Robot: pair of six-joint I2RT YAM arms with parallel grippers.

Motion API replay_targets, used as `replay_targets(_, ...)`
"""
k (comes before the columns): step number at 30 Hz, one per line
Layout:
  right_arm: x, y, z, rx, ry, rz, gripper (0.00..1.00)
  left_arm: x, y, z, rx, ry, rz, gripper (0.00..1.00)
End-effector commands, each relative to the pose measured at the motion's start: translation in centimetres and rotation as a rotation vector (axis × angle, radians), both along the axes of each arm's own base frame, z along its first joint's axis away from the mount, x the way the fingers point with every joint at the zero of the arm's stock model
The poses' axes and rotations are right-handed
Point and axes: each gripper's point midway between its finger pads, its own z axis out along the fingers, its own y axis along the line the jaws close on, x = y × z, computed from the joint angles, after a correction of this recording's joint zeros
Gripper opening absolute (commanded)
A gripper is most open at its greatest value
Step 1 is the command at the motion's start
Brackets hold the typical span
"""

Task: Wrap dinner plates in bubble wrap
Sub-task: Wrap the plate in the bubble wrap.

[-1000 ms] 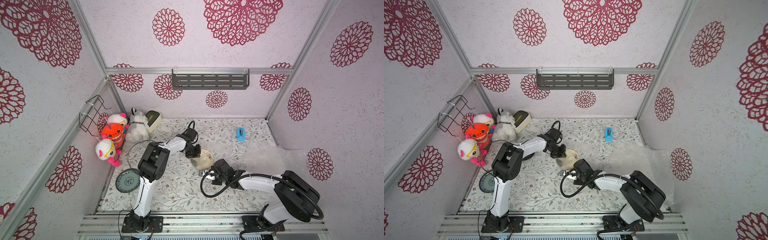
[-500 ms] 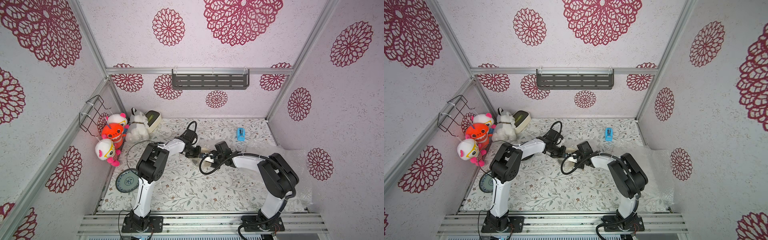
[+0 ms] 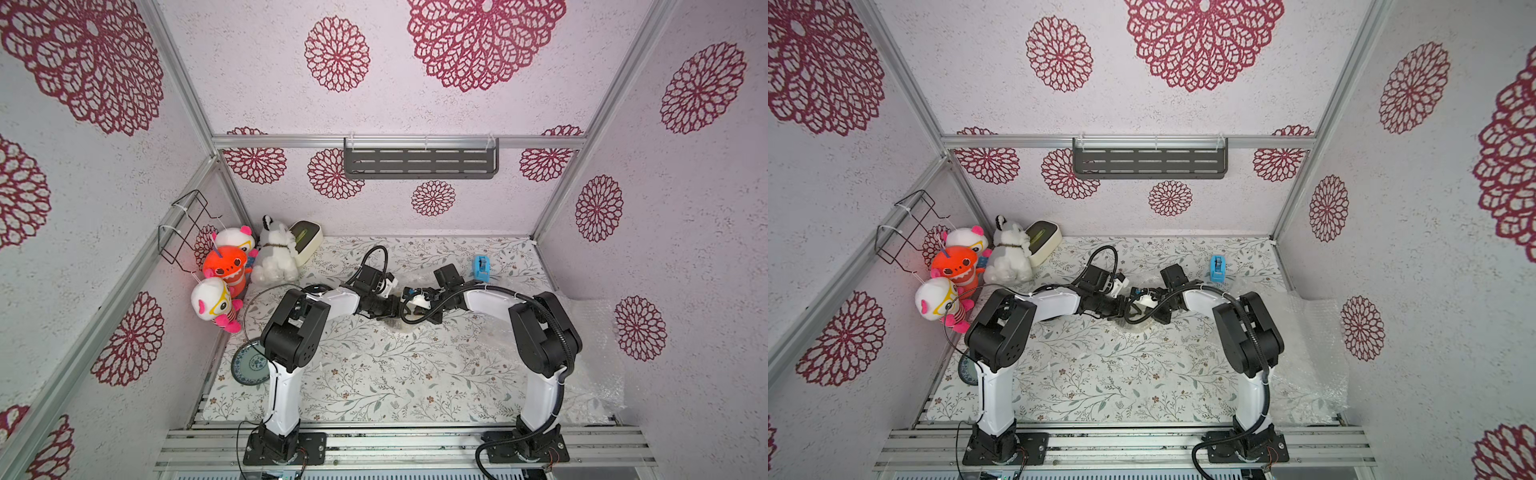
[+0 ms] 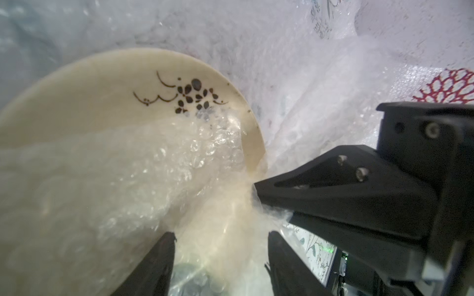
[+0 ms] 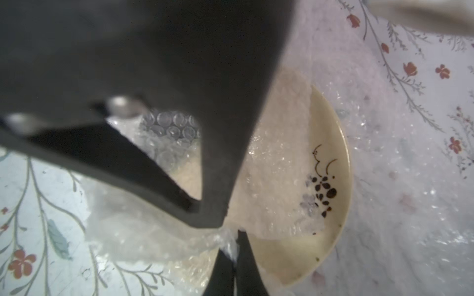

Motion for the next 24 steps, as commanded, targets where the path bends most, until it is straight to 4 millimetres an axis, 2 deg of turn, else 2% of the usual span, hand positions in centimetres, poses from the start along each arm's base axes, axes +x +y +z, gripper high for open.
replay_targets(1, -0.8, 0.5, 0.8, 0.034, 0.120, 0.004, 0.00, 0.5, -1.5, 3.6, -0.122, -0.102, -0.056, 0.68)
replay_targets(6, -0.9, 0.7, 0.8, 0.037, 0.198, -0.008, 0.01, 0.1, -1.9, 3.9, -0.184, -0.106, -0.087, 0.73)
replay_targets(7, -0.9, 0.8, 0.8, 0.040, 0.212, -0.011, 0.01, 0.0, -1.8, 3.9, -0.195, -0.112, -0.092, 0.76)
replay_targets(8, -0.8, 0.8, 0.8, 0.040, 0.220, -0.014, 0.01, 0.0, -1.7, 4.0, -0.204, -0.118, -0.090, 0.85)
replay_targets(10, -0.8, 0.8, 0.7, 0.032, 0.234, -0.016, 0.01, 0.1, -1.3, 4.3, -0.232, -0.130, -0.085, 0.86)
replay_targets(12, -0.7, 0.8, 0.6, 0.030, 0.251, -0.020, 0.01, 0.0, -1.1, 3.9, -0.224, -0.130, -0.089, 0.87)
replay_targets(17, -0.2, 1.2, 0.9, 0.056, 0.278, -0.045, 0.01, 0.0, -0.5, 1.4, -0.079, -0.138, -0.105, 0.83)
replay_targets(20, 0.5, 1.6, 1.4, 0.092, 0.298, -0.089, 0.02, -0.4, -0.5, 0.6, -0.059, -0.120, -0.133, 0.79)
replay_targets(24, 0.9, 1.9, 1.8, 0.113, 0.331, -0.114, 0.02, -1.2, -0.8, -0.5, 0.017, -0.128, -0.169, 0.80)
